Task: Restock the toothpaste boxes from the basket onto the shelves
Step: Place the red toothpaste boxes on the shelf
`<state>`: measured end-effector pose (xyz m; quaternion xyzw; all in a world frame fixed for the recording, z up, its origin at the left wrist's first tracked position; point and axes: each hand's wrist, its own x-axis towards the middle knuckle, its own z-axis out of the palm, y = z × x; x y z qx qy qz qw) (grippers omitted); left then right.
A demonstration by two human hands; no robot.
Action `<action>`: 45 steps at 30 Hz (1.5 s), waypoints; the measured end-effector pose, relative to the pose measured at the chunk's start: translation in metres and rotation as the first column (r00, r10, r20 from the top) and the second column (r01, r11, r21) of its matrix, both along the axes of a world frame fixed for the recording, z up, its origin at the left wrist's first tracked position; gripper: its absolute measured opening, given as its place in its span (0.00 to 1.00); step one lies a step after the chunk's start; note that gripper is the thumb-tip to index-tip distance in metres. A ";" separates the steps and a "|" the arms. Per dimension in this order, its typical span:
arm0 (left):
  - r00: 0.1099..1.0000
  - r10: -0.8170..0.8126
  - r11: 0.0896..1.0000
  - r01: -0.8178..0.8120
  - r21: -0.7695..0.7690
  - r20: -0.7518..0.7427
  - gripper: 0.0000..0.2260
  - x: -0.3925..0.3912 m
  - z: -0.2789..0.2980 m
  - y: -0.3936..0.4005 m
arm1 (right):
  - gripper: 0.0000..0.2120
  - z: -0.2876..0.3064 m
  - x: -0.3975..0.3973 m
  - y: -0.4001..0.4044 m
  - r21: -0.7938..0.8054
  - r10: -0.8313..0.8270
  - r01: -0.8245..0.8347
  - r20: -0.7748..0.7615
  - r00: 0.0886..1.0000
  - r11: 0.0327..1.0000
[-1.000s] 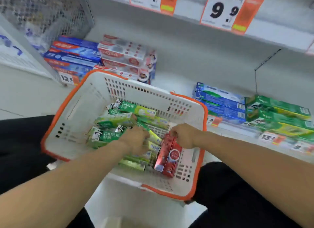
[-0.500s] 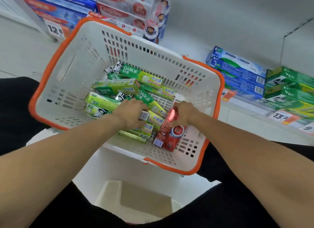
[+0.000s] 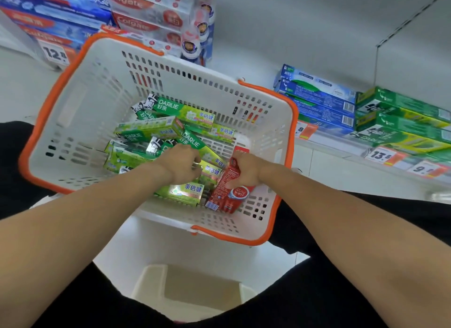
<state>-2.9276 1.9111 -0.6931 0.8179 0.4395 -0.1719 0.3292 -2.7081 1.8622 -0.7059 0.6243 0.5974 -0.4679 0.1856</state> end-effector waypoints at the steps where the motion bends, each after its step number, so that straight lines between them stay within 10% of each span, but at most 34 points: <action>1: 1.000 -0.004 1.000 0.004 0.006 -0.008 0.17 0.002 0.000 -0.001 | 0.44 0.000 -0.001 -0.003 0.016 0.012 -0.012 0.001 1.000 1.000; 9: 0.984 0.136 0.989 -0.127 -0.081 0.117 0.15 0.014 0.010 0.001 | 0.40 0.036 -0.004 -0.001 0.147 0.136 -0.140 0.034 0.990 0.979; 13: 0.892 0.385 0.855 -0.248 -0.456 0.237 0.27 0.029 0.044 0.015 | 0.31 0.111 0.012 0.031 0.160 0.137 -0.139 0.021 0.990 0.977; 17: 0.878 0.317 0.683 0.051 -0.729 0.359 0.42 0.027 0.098 0.042 | 0.24 0.213 0.031 0.058 0.120 0.007 0.005 -0.096 0.995 0.993; 24: 0.687 0.438 0.466 0.378 -0.800 0.580 0.28 0.013 0.176 0.062 | 0.27 0.314 0.014 0.075 0.250 -0.060 0.161 -0.367 0.928 0.955; 41: 0.317 0.577 0.816 -0.179 -0.550 0.753 0.23 0.010 0.285 0.054 | 0.30 0.362 -0.009 0.101 0.529 -0.168 0.686 -0.717 0.676 0.499; 45: 0.256 0.549 0.833 -0.246 -0.496 0.795 0.24 -0.006 0.294 0.067 | 0.27 0.379 -0.003 0.099 0.463 -0.087 0.639 -0.765 0.638 0.614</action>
